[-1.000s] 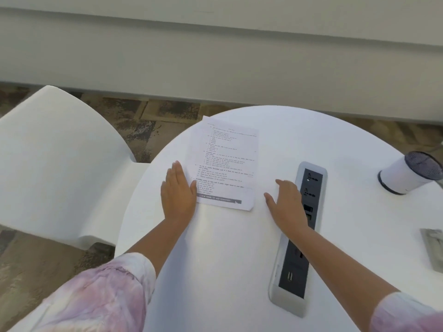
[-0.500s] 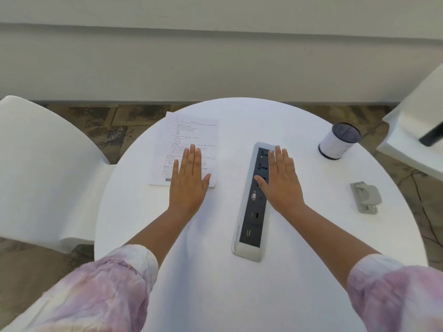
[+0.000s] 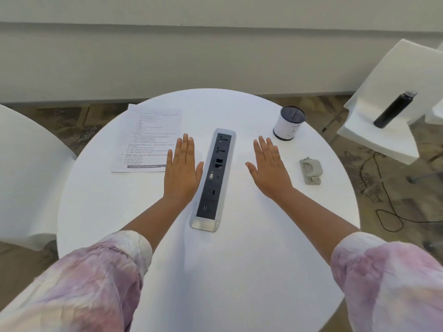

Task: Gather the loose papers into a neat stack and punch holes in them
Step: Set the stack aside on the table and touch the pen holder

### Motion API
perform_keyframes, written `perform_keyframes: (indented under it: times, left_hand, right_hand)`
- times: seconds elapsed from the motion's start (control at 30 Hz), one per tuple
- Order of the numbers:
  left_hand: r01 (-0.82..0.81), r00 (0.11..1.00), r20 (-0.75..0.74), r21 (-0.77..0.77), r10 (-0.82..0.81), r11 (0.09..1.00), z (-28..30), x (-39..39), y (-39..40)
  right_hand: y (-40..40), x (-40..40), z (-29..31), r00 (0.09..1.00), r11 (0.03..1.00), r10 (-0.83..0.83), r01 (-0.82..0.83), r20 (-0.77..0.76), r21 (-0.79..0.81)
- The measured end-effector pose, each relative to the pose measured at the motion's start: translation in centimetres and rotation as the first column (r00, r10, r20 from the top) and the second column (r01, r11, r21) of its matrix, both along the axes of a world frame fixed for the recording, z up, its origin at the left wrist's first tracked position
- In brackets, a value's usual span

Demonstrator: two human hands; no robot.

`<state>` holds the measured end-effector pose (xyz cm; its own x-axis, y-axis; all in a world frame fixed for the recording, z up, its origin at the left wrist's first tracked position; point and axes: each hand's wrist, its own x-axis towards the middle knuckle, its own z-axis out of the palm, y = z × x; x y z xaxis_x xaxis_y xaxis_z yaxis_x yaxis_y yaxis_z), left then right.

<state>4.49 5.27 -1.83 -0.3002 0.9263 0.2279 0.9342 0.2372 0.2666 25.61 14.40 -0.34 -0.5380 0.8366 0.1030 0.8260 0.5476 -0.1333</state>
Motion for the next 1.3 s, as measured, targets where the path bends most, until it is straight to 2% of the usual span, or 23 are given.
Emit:
perform_keyframes:
  times: [0.37,0.53,0.67,0.87,0.93,1.03,1.13,1.3]
  left_hand:
    - [0.076,0.993,0.094,-0.029,-0.073,0.997,-1.5,6.9,0.8]
    - [0.153,0.985,0.085,-0.059,-0.147,0.987,-3.3,8.9,0.8]
    - [0.126,0.986,0.118,-0.101,-0.114,0.987,-5.1,10.1,0.4]
    - [0.108,0.974,0.216,-0.188,-0.066,0.976,-7.4,11.8,-0.5]
    - [0.111,0.968,0.245,-0.208,-0.058,0.972,-8.2,12.4,-0.8]
    - [0.148,0.974,0.203,-0.233,-0.100,0.961,-9.3,13.1,-1.1]
    - [0.175,0.980,0.142,-0.267,-0.141,0.948,-10.6,13.2,-1.1]
    - [0.159,0.987,0.086,-0.311,-0.138,0.937,-11.7,13.1,-1.0]
  right_hand:
    - [1.3,8.4,-0.9,0.999,0.997,-0.026,0.024,-0.019,-0.067]
    - [2.0,12.0,-2.8,0.999,0.994,-0.010,0.014,0.031,-0.111]
    - [1.7,14.1,-5.0,0.998,0.984,-0.017,0.029,0.066,-0.176]
    - [-0.1,15.9,-8.1,0.996,0.956,-0.093,0.089,0.002,-0.278]
    - [-0.8,16.9,-9.2,0.993,0.960,-0.118,0.112,-0.005,-0.258]
    - [-1.8,18.1,-10.0,0.970,0.937,-0.209,0.162,-0.124,-0.309]
    - [-2.0,18.9,-9.9,0.861,0.883,-0.379,0.225,-0.341,-0.412]
    - [-1.0,20.5,-10.8,0.836,0.892,-0.426,0.322,-0.347,-0.318]
